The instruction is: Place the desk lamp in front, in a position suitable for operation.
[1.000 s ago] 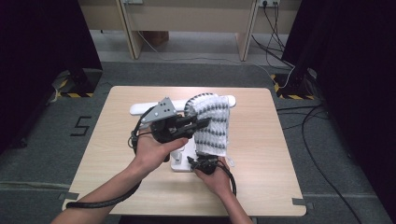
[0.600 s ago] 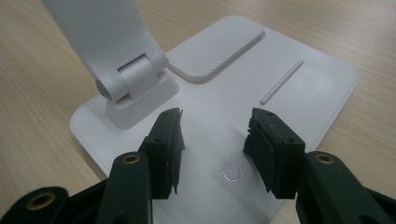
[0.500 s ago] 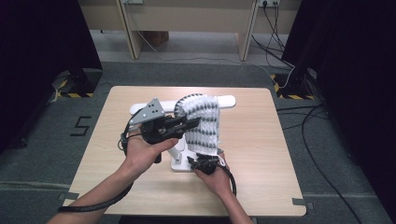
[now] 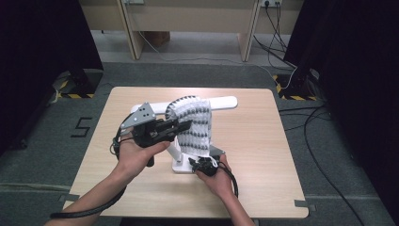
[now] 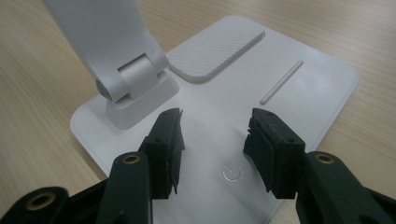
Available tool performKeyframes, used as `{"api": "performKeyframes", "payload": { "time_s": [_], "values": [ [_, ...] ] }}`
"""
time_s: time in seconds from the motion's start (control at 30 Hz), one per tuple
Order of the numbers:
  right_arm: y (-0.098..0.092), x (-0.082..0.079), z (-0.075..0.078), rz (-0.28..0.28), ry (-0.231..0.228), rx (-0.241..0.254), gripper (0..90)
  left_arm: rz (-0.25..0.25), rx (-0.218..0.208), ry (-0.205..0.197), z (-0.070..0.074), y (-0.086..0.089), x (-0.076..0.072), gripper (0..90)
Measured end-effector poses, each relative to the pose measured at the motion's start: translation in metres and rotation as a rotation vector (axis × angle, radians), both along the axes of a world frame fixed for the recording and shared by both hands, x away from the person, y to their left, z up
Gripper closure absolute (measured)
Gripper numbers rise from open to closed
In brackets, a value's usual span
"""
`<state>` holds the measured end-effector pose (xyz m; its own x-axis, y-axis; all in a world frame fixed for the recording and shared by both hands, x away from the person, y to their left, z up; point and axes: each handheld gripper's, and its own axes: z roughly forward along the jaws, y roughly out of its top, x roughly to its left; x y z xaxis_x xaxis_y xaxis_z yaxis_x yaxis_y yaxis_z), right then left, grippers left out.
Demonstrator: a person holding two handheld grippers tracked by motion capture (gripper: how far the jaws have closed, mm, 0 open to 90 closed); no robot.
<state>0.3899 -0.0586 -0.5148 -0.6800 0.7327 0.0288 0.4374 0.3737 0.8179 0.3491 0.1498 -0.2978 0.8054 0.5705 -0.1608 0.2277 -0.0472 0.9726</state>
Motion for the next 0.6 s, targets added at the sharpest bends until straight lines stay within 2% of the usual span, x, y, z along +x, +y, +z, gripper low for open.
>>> {"api": "performKeyframes", "payload": {
  "time_s": [0.6],
  "values": [
    [0.000,0.000,0.000,0.000,-0.002,-0.003,54.3,0.044,-0.007,0.010,-0.009,0.027,-0.006,80.8]
  ]
}}
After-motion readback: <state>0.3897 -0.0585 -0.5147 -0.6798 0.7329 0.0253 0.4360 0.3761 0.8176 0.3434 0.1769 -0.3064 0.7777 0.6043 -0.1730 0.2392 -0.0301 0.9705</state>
